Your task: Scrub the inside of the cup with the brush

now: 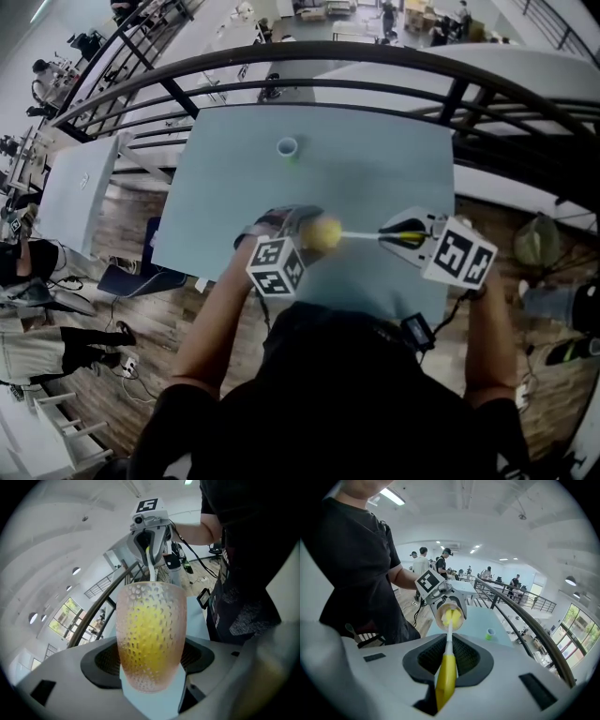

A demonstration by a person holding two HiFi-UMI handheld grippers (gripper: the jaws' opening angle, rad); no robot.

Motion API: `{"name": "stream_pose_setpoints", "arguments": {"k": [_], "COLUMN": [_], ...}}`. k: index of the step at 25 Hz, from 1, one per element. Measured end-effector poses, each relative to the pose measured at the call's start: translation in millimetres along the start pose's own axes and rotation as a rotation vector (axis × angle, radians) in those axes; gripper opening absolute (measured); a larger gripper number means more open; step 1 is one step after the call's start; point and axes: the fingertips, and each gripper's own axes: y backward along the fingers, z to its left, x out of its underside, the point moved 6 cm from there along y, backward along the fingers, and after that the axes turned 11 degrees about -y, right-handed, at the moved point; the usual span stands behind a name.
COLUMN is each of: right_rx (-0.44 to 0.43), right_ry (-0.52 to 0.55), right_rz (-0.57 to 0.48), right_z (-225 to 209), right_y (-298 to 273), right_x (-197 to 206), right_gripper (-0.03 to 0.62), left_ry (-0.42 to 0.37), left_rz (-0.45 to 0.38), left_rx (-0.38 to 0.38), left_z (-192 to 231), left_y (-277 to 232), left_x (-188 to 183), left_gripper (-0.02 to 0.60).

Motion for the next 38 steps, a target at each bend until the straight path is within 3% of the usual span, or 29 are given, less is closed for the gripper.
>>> {"name": "stream_pose_setpoints", "arguments": {"k": [7,18,28,38], "right_rx": [0.005,0.088,0.142,0.159], "right_ry": [-0.002,-0.108,-0.146,-0.18], "right_rz": [0.007,-0.02,0.017,0.0], "right_z": [5,19,29,44], "right_y": [-11,-13,-71,-102], "right_x": [-17,-56,-99,-121], "right_gripper": [0.046,0.046,0.046,0.046], "left_ry": [-0.048,-0.108,-0.159,-0.162], "left_rz": [0.024,-0.028,-0.127,-0.112], "left_rx": [0.029,0.06,0.106,0.127], "left_z": [-8,6,8,-1], "left_y": [2,35,45,43], "left_x": [23,80,104,135], "left_gripper": [0.351,0.351,0.351,0.351]}}
